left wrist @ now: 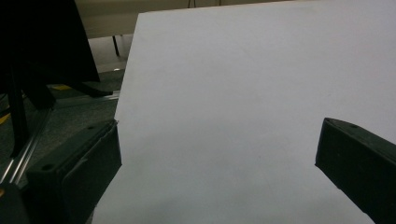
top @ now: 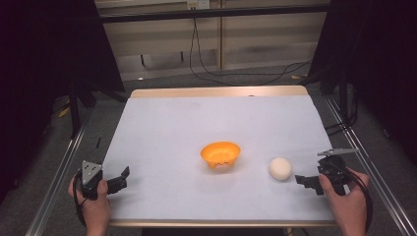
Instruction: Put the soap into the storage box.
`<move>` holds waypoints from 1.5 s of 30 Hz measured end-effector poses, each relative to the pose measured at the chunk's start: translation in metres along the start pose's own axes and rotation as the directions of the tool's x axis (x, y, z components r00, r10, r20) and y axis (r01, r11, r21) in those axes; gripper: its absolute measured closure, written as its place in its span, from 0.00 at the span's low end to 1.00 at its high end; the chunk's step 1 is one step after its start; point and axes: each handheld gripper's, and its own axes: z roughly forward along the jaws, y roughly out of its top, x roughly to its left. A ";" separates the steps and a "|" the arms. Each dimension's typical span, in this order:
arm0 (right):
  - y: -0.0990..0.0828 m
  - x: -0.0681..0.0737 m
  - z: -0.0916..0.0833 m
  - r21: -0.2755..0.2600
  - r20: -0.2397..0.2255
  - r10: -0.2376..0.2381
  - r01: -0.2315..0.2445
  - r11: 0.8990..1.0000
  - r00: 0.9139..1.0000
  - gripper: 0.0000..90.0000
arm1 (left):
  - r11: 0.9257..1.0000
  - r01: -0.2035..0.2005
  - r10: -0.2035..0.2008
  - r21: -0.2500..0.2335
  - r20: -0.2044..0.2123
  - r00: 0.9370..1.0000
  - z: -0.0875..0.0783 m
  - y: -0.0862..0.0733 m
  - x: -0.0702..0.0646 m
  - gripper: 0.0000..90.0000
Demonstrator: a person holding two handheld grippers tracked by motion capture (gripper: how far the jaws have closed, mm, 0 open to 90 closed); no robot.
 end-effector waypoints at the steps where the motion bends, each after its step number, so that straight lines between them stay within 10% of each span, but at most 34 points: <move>1: 0.001 0.002 0.002 0.002 -0.001 -0.007 0.007 1.000 1.000 0.03 | 1.000 0.001 -0.001 0.000 0.000 1.000 0.000 0.000 0.000 0.00; 45: 0.033 0.045 0.042 0.021 -0.031 -0.042 0.043 0.999 0.999 0.05 | 1.000 -0.005 0.005 -0.004 -0.005 1.000 0.000 0.000 -0.001 0.00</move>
